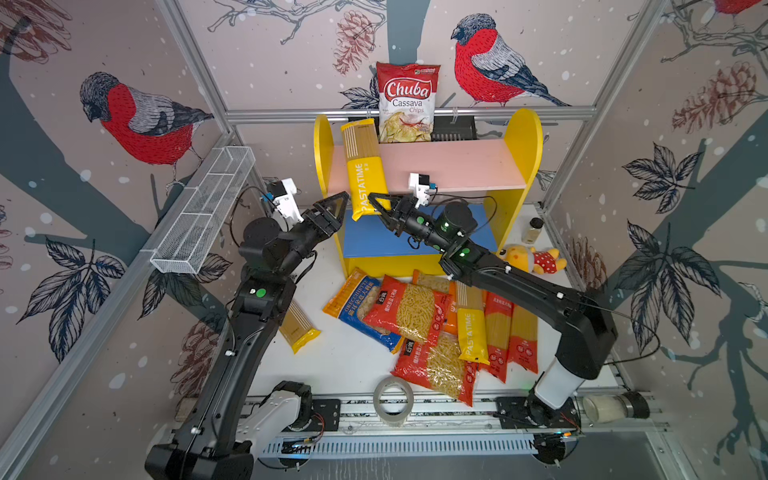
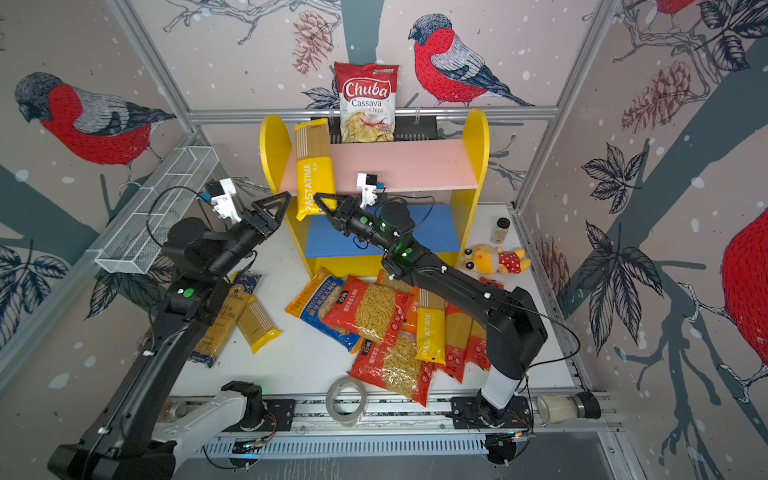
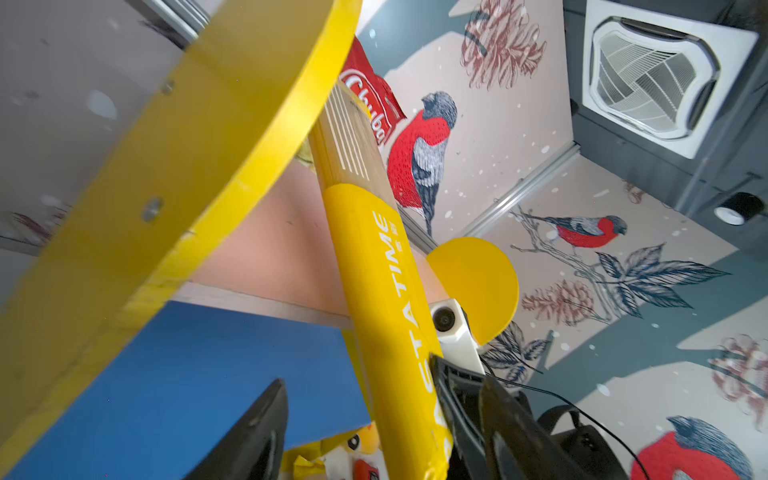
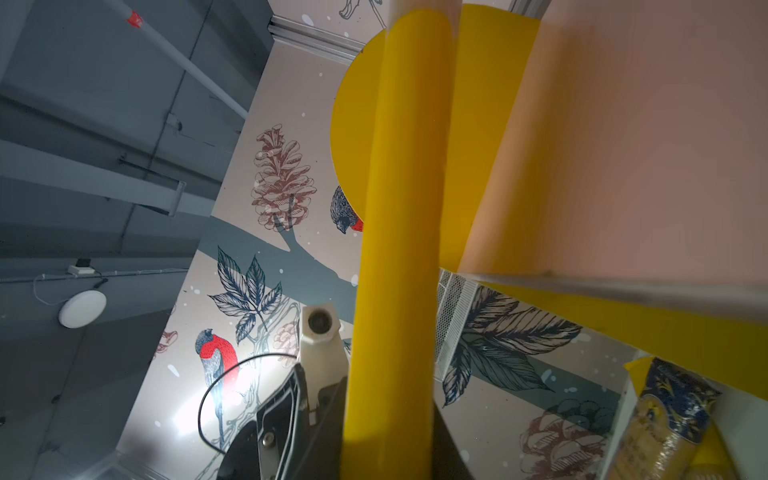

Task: Place and organize the pasta boxes and bags onto the shelf
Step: 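Open the left gripper while the right gripper pushes the package along the pink shelf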

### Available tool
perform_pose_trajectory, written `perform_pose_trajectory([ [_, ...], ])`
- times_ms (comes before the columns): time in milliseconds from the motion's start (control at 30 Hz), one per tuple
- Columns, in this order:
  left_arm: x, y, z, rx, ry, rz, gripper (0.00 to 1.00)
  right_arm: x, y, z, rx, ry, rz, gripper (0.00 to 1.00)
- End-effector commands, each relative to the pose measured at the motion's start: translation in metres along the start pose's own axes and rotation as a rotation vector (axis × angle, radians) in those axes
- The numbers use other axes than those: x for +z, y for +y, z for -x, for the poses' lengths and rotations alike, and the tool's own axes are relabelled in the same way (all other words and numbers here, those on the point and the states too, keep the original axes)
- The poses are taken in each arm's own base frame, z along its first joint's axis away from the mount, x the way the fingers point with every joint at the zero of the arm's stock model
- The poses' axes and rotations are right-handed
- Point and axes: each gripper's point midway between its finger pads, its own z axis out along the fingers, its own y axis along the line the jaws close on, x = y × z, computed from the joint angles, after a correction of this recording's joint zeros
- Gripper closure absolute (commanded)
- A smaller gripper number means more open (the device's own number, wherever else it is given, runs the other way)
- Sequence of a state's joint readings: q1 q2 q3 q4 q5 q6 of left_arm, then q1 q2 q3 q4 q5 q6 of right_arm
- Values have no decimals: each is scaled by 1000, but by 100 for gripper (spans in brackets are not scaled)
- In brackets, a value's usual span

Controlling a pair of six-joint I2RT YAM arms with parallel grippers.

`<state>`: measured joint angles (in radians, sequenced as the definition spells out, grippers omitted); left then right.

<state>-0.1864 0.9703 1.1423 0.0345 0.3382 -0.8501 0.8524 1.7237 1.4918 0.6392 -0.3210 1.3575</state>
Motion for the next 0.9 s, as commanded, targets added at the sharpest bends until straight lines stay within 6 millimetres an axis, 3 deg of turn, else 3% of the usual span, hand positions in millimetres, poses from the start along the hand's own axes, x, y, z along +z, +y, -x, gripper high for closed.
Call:
perform_pose_trajectory([
  [0, -17, 23, 14, 102, -70, 173, 26, 11, 32, 15, -13, -77, 84, 86],
  [200, -25, 10, 24, 125, -88, 161, 20, 44, -2, 15, 42, -68, -23, 76],
  [300, -23, 5, 21, 104, -81, 122, 16, 56, -13, 7, 64, -22, -33, 54],
  [400, -19, -1, 16, 80, -66, 65, 14, 56, -19, -5, 67, 13, -39, 47],
  [500, -13, -1, 11, 55, -49, 29, 14, 51, -23, -14, 60, 16, -59, 51],
  [733, -14, 1, 8, 47, -54, 22, 14, 51, -27, -16, 32, 10, -73, 77],
  [867, -17, 0, 8, 47, -55, 20, 14, 65, -31, -6, 3, 15, -83, 79],
])
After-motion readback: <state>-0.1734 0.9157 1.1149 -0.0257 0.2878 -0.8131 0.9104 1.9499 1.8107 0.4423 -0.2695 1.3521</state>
